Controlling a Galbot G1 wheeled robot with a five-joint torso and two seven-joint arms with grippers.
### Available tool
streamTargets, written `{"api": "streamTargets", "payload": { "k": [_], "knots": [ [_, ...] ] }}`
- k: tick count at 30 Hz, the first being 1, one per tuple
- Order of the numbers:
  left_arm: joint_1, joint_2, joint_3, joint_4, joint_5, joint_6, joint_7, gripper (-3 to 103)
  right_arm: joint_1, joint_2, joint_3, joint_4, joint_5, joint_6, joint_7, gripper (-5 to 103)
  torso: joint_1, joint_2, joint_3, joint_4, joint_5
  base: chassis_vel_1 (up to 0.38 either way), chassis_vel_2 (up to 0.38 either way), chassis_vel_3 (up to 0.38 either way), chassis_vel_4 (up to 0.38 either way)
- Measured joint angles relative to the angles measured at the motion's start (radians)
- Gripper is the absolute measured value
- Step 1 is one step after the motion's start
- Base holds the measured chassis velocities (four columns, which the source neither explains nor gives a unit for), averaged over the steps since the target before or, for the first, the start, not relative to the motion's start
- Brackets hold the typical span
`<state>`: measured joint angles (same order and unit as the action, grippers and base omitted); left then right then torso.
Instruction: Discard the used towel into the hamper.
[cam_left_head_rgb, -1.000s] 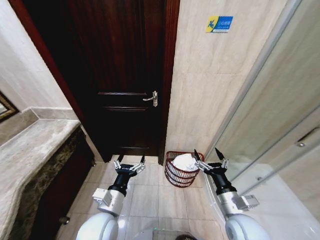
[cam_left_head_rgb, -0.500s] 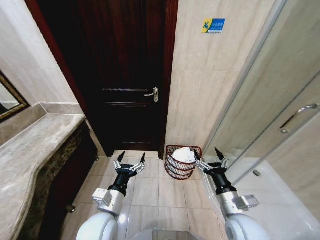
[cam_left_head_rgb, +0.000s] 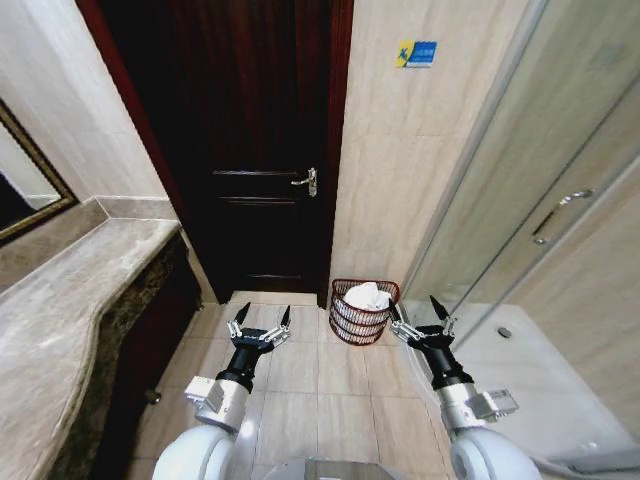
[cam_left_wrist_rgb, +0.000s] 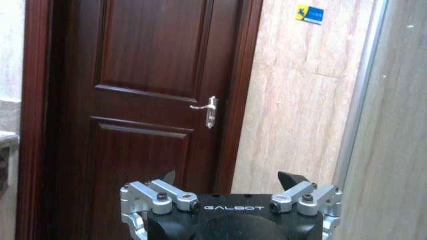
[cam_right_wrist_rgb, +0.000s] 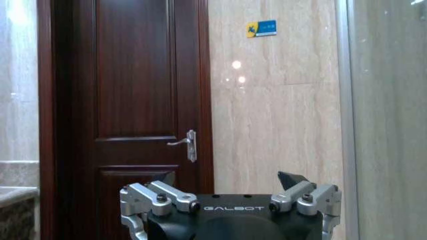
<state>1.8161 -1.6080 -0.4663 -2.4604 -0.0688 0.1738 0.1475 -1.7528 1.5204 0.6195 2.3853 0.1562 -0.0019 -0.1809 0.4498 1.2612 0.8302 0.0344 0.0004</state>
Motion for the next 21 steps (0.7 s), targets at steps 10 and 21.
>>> {"api": "streamTargets", "payload": {
  "k": [10,21],
  "knots": [
    [0.0,0.0,0.0,0.0,0.0,0.0,0.0,100,0.0,0.0,0.0,0.0,0.0,0.0,0.0,100,0.0,0.0,0.0,0.0,-0.0005,0.158,-0.165,-0.163,0.151],
    [0.0,0.0,0.0,0.0,0.0,0.0,0.0,100,0.0,0.0,0.0,0.0,0.0,0.0,0.0,100,0.0,0.0,0.0,0.0,-0.0009,0.172,-0.167,-0.161,0.163]
  ]
}}
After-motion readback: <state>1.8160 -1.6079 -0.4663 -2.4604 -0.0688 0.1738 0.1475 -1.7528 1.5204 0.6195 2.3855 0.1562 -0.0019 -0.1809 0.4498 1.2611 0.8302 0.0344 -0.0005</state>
